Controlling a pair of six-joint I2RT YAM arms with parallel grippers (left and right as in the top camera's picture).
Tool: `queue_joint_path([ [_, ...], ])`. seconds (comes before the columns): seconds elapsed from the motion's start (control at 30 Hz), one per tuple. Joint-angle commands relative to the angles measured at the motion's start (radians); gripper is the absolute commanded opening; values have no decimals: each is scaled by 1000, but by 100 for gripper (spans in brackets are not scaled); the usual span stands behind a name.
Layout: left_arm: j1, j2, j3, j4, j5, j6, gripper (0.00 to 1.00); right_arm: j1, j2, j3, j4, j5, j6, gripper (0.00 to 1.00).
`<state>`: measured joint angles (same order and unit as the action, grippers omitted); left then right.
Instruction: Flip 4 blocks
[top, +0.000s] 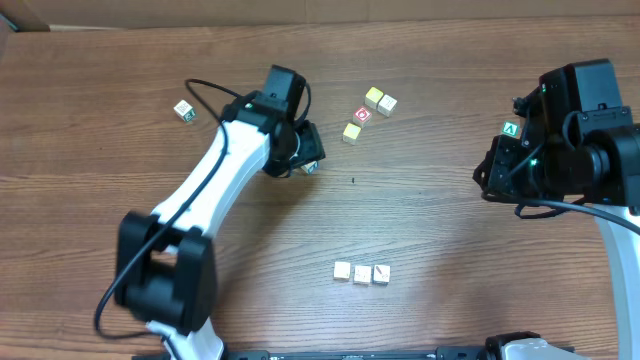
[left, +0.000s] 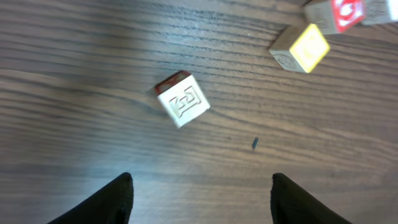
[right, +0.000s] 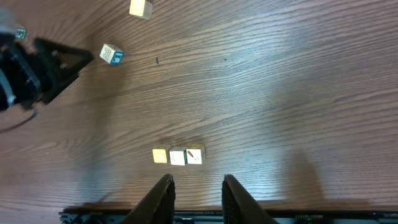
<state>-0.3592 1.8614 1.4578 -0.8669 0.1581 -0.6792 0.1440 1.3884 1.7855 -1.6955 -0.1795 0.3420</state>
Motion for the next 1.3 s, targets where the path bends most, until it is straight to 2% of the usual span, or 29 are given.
queue_joint_path([
  [0.0,-1,99,73,-2,49,-82,60,-4,-8,0,2,-6,-4,28],
  [0.27,1,208,99,18,3,-198,55,-4,-8,0,2,-7,-18,28],
  [0.47,1,238,99,29,-15,-200,45,-4,-8,0,2,-10,-29,28],
  [0.9,14,259,99,37,-65,-204,37,-4,-8,0,2,-10,-29,28],
  [1.17,34,259,99,3,-56,-177,24,-4,-8,0,2,-10,-29,28],
  [1.27,34,256,100,3,-28,-126,12,-4,-8,0,2,-10,-29,28],
])
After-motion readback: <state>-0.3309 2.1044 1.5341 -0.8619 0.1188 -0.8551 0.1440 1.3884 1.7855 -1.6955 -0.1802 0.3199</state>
